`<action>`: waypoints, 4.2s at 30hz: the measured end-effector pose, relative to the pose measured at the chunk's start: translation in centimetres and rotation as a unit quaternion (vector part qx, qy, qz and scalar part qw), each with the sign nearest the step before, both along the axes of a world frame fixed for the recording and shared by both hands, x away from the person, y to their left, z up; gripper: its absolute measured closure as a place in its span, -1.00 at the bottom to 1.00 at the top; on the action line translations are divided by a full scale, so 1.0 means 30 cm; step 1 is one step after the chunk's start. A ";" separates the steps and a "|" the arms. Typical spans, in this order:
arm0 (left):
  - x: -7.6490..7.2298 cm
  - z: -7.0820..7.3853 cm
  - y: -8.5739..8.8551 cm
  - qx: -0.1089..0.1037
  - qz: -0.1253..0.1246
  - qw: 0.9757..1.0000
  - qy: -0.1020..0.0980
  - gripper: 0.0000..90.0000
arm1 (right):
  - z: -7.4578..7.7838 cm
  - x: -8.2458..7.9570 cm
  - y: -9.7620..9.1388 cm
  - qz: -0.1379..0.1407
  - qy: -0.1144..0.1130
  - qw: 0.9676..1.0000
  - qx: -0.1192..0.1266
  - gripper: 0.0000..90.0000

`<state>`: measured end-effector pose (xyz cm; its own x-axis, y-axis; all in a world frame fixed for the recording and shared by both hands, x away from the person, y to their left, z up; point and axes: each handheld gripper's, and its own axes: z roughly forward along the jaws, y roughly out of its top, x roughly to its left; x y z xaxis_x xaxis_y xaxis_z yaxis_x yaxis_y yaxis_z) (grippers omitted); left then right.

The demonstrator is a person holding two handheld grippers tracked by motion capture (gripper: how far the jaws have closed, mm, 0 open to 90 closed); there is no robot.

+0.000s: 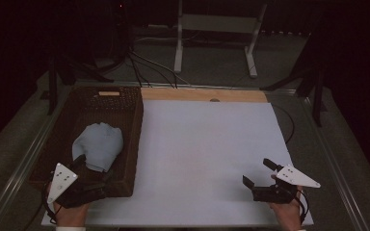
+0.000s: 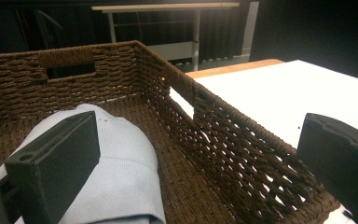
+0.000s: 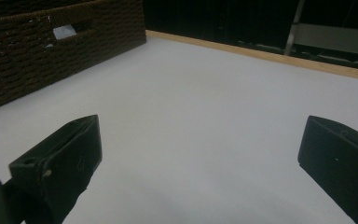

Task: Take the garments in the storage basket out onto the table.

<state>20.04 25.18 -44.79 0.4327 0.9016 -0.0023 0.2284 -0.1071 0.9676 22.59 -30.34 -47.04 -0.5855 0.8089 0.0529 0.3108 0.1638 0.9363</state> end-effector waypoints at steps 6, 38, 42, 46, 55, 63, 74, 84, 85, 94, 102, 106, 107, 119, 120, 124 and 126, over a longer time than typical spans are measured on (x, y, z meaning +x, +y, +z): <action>0.000 -0.001 0.004 -0.008 -0.003 1.000 -0.001 -0.99 | 0.001 0.001 -0.005 -0.006 -0.002 1.000 0.000 -1.00; -0.003 0.077 0.047 -0.044 -0.021 0.999 -0.014 -0.99 | -0.002 -0.012 -0.005 0.002 -0.011 1.000 0.006 -1.00; 0.006 0.088 0.053 -0.038 -0.020 0.999 -0.004 -0.99 | -0.004 -0.016 0.001 0.002 -0.009 1.000 0.000 -1.00; 0.015 0.091 0.060 -0.032 -0.016 0.999 0.005 -0.99 | -0.007 -0.019 0.007 -0.001 -0.006 1.000 -0.004 -1.00; 0.027 0.125 0.083 -0.038 -0.016 0.999 0.008 -0.99 | -0.001 -0.024 0.003 -0.017 -0.004 1.000 -0.004 -1.00; 0.049 0.146 0.082 -0.019 -0.019 0.999 0.018 -0.99 | -0.002 -0.024 0.010 -0.016 -0.004 1.000 -0.009 -1.00; 0.087 0.163 0.090 0.002 -0.002 0.999 0.045 -0.99 | -0.002 -0.024 0.003 -0.020 -0.007 1.000 -0.003 -1.00; 0.130 0.172 0.108 0.025 0.012 0.997 0.071 -0.99 | -0.001 -0.024 -0.001 -0.023 -0.007 1.000 -0.002 -1.00; 0.133 0.174 0.108 0.027 0.012 0.997 0.072 -0.99 | -0.001 -0.024 -0.001 -0.023 -0.007 1.000 -0.002 -1.00; 0.160 0.186 0.110 0.035 0.018 0.996 0.085 -0.99 | 0.000 -0.025 -0.001 -0.022 -0.006 1.000 -0.001 -1.00; 0.189 0.200 0.103 0.042 0.011 0.995 0.088 -0.99 | 0.000 -0.025 -0.002 -0.024 -0.006 1.000 0.001 -1.00; 0.205 0.202 0.098 0.044 0.004 0.995 0.092 -0.99 | 0.000 -0.025 -0.002 -0.024 -0.006 1.000 0.001 -1.00; 0.209 0.202 0.098 0.045 0.002 0.995 0.093 -0.99 | 0.000 -0.025 -0.003 -0.024 -0.007 1.000 0.002 -1.00; 0.248 0.210 0.092 0.044 -0.008 0.995 0.094 -0.99 | 0.002 -0.026 -0.006 -0.027 -0.006 1.000 0.005 -1.00; 0.250 0.211 0.091 0.044 -0.010 0.995 0.093 -0.99 | 0.002 -0.026 -0.006 -0.028 -0.006 1.000 0.006 -1.00; 0.264 0.215 0.087 0.043 -0.016 0.995 0.093 -0.99 | 0.003 -0.027 -0.007 -0.030 -0.008 1.000 0.007 -1.00; 0.273 0.216 0.087 0.045 -0.017 0.994 0.094 -0.99 | 0.003 -0.027 -0.009 -0.030 -0.008 0.999 0.008 -1.00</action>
<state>28.24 27.78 -38.31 0.4620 0.8869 -0.0061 0.3999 -0.2021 0.8940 21.79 -30.60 -46.95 -0.5369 0.8418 0.0568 0.3047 0.1308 0.9434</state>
